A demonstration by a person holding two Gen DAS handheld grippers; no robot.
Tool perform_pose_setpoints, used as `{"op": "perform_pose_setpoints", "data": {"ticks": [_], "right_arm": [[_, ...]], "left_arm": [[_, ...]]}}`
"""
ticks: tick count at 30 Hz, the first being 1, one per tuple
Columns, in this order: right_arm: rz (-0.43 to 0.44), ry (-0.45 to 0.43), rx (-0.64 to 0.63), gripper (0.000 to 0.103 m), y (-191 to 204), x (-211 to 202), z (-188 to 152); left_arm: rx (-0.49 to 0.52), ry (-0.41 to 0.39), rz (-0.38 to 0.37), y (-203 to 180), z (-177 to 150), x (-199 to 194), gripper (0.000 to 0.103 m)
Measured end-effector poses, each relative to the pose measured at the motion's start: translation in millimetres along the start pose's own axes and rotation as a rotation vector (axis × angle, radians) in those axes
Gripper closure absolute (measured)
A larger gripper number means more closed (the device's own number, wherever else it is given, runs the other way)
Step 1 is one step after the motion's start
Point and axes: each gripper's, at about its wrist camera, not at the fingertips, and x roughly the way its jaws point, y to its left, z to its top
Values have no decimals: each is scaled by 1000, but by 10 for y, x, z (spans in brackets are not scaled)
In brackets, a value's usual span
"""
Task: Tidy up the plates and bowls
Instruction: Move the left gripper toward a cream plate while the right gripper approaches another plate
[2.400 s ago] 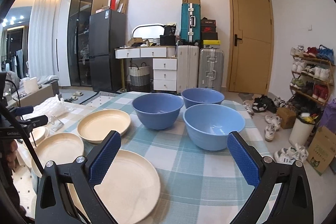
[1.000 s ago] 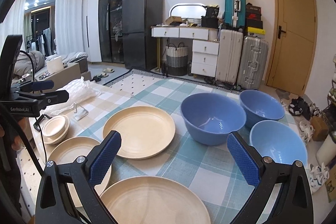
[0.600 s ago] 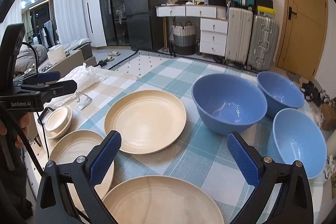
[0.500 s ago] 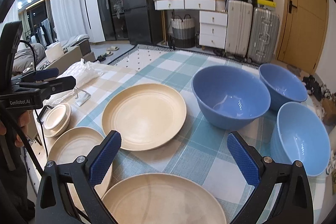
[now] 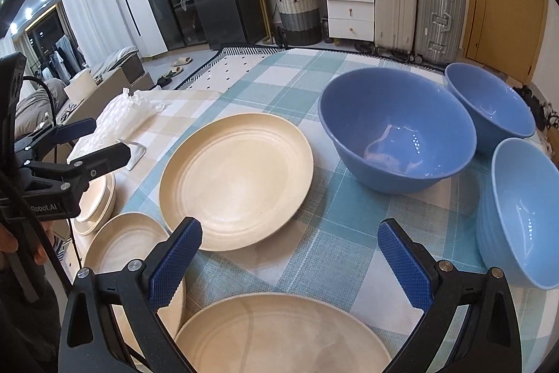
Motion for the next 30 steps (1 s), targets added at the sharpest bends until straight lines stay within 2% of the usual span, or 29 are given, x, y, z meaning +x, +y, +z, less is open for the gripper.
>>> {"op": "perform_pose_setpoints", "data": {"ticks": [8,19,30], "right_arm": [[48,65,59,0,-70,225,100],[60,117,129,0,-223,466,163],[163,157,159,0,-273,639,226]], "left_arm": [[-22,65,-35,92,41,313,3],[-35,134,-62,120,56,743,6],[-39,187,-79,121,59,1021,8]]}}
